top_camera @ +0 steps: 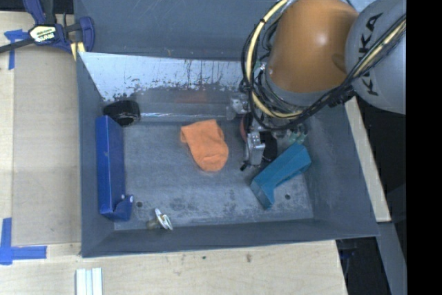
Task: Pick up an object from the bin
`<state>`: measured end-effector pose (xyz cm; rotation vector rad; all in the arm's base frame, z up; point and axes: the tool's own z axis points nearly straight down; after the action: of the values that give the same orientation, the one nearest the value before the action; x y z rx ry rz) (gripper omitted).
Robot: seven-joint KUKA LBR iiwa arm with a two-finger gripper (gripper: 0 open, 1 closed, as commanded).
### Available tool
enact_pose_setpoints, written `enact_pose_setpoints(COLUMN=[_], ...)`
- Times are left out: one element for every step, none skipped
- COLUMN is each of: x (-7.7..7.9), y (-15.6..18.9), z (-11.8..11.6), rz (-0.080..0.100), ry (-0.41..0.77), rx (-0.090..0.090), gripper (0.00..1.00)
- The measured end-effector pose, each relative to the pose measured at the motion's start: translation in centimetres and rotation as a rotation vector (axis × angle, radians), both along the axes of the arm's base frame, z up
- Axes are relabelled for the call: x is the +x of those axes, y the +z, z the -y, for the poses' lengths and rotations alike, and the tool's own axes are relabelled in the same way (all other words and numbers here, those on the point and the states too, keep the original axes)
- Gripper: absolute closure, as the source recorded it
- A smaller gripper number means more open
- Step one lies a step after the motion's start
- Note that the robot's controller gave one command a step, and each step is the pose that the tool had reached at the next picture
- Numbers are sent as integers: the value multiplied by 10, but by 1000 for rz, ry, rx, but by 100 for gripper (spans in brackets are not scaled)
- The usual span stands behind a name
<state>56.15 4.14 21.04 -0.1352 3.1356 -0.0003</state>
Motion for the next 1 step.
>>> enact_pose_setpoints(x=[14], y=[-42], z=[44], rz=[8], ry=[174], rx=[1], gripper=[0])
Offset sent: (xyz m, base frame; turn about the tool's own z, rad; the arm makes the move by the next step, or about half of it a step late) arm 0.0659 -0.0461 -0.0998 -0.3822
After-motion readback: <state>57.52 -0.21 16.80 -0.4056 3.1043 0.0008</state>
